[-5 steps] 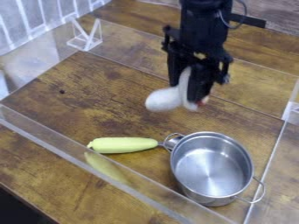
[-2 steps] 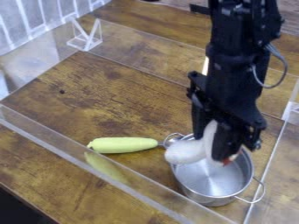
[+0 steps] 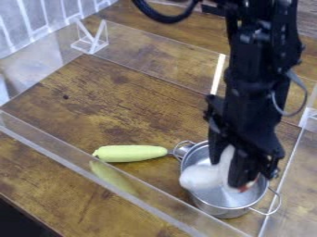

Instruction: Put the mushroom in the silver pot

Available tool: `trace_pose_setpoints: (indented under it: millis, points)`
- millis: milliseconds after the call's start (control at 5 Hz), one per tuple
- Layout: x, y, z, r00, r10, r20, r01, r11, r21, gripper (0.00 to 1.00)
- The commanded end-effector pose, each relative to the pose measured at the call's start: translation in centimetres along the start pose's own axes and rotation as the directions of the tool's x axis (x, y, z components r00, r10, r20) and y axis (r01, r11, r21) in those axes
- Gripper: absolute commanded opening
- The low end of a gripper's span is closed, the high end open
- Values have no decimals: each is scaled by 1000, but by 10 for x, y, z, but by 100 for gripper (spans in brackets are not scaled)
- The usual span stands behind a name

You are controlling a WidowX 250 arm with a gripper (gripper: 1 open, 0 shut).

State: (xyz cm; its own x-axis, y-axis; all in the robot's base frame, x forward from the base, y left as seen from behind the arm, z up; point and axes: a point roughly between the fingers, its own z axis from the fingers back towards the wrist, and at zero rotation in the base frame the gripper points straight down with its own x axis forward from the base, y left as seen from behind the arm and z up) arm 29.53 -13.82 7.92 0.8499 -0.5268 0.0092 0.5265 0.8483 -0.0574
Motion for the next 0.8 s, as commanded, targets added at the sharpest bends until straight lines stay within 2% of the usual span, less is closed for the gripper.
trace_pose_setpoints:
  millis: [0, 200, 600]
  points:
    - [6, 14, 12, 999, 23, 41, -23, 1000, 0, 0]
    - [7, 20, 10, 999, 29, 37, -29, 1000, 0, 100]
    - [9, 24, -5, 1000, 19, 23, -19, 1000, 5, 100]
